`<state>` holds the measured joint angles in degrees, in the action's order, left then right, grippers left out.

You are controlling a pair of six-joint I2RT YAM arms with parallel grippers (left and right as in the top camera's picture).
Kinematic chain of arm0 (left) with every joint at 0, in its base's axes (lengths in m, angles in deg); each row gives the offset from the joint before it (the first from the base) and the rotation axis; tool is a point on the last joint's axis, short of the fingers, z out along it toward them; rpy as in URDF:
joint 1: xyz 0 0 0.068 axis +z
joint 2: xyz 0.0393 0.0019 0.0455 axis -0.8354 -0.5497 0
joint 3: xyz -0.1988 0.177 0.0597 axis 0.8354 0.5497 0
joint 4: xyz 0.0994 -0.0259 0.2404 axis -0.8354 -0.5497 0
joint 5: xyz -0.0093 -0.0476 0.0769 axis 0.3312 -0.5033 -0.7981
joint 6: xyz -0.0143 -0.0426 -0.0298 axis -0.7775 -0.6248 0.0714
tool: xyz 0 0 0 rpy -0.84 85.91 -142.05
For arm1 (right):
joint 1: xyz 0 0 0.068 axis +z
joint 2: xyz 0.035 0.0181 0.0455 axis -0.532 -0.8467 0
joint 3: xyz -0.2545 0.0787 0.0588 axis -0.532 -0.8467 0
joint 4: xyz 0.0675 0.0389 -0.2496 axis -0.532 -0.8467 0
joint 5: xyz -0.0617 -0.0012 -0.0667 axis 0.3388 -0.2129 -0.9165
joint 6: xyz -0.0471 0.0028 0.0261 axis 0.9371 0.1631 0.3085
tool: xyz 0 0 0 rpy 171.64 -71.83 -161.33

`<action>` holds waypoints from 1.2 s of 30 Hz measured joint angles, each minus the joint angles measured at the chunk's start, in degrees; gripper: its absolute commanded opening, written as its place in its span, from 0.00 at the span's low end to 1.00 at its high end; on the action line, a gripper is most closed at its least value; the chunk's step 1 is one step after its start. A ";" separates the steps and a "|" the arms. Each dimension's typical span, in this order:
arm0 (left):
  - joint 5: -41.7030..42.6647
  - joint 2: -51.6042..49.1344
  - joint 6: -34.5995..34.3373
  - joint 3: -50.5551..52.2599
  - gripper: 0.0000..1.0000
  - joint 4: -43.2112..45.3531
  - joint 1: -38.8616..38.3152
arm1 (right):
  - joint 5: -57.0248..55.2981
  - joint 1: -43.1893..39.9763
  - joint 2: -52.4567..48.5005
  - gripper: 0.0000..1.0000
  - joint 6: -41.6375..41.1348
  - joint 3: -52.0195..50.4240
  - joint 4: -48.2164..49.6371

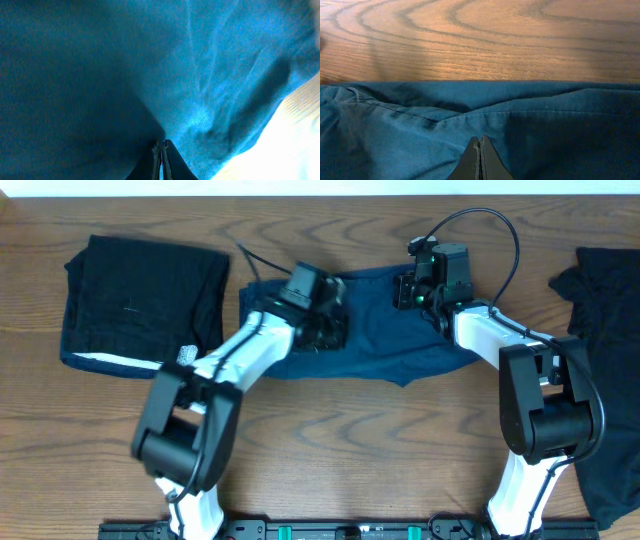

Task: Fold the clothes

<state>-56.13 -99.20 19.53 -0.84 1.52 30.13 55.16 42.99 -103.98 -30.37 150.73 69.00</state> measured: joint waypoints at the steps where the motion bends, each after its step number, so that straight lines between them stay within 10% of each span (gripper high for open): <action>1: 0.00 -0.96 -0.02 0.00 0.06 -0.09 -0.55 | -0.09 -0.02 -0.07 0.01 0.00 0.00 -0.20; 36: -8.48 -7.13 -0.76 -1.75 0.06 10.97 -0.74 | -1.07 -0.46 -1.29 0.01 0.61 0.00 -4.28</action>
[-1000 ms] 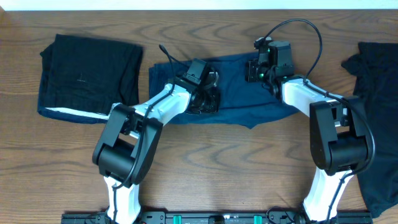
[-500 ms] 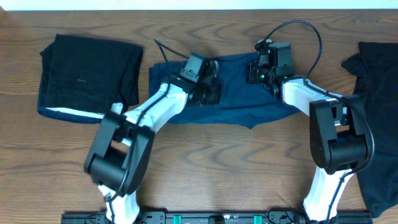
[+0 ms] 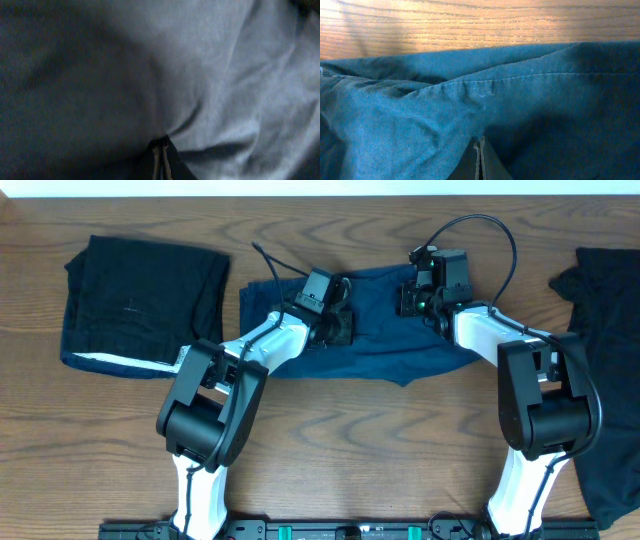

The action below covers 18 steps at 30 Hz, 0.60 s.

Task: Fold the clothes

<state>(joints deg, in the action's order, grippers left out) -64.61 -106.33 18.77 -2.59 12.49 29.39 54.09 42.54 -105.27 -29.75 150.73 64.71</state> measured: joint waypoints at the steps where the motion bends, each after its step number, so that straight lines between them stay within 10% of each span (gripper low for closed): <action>1: -0.26 -0.04 -0.02 0.00 0.06 0.17 0.00 | -0.04 0.00 0.00 0.01 0.00 0.00 -0.04; 18: -7.74 2.47 -0.02 -1.36 0.06 6.99 0.22 | -0.02 0.00 0.00 0.01 0.00 0.00 -2.29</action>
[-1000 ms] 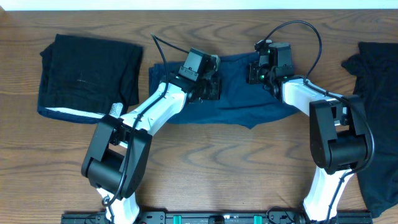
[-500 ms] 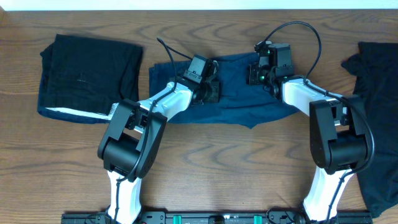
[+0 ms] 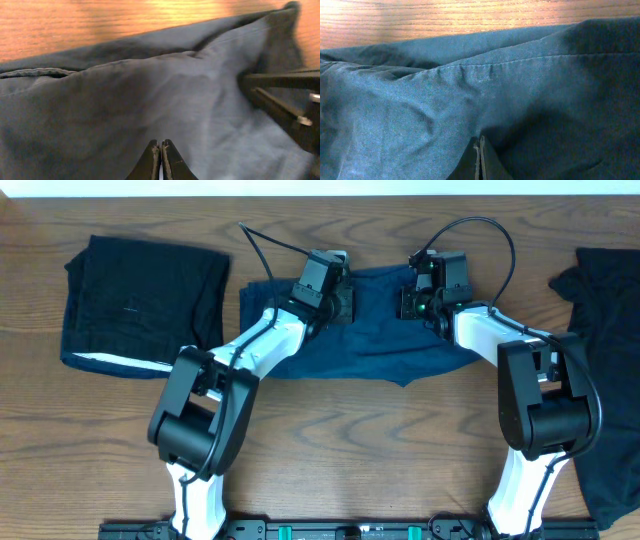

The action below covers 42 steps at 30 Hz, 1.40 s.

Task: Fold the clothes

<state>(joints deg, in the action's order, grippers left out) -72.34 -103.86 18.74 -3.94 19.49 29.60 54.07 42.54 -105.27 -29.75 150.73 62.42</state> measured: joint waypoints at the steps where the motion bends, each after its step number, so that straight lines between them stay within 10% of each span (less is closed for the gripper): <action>1: -0.42 -0.83 0.00 -0.02 0.06 0.22 0.00 | 0.00 0.00 0.00 0.01 0.00 0.00 0.00; 34: -8.76 -11.72 0.00 -0.28 0.06 23.06 0.66 | 0.02 0.00 0.00 0.03 0.44 0.00 -3.61; 42: -9.51 -1.33 1.29 -0.02 0.06 14.49 0.85 | 1.01 -2.80 7.93 0.13 1.55 -0.22 -10.99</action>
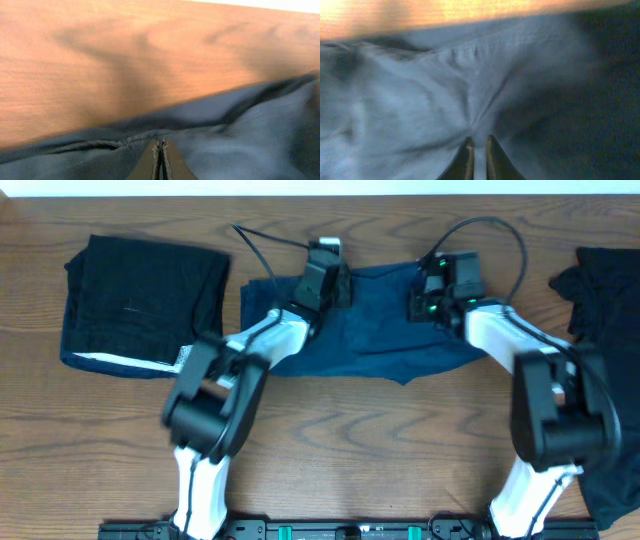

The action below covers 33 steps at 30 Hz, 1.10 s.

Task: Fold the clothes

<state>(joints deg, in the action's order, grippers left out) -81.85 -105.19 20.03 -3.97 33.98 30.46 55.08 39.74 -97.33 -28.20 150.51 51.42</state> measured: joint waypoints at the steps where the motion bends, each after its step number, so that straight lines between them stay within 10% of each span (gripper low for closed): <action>1: -0.09 3.93 0.22 -0.04 0.07 -4.09 0.04 | 0.00 -0.52 2.73 0.11 0.17 -0.04 -1.88; 13: -0.28 21.90 0.46 -1.36 0.07 -48.09 3.30 | -4.09 -1.46 11.98 0.01 0.37 -1.75 -17.77; 33: -0.28 20.94 -1.14 -0.74 0.25 -59.60 15.98 | -6.71 -2.38 2.36 0.01 -6.51 -4.28 -29.66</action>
<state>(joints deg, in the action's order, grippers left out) -82.14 -84.25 18.90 -4.71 -25.63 46.43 48.37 37.36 -94.97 -34.71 146.23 21.76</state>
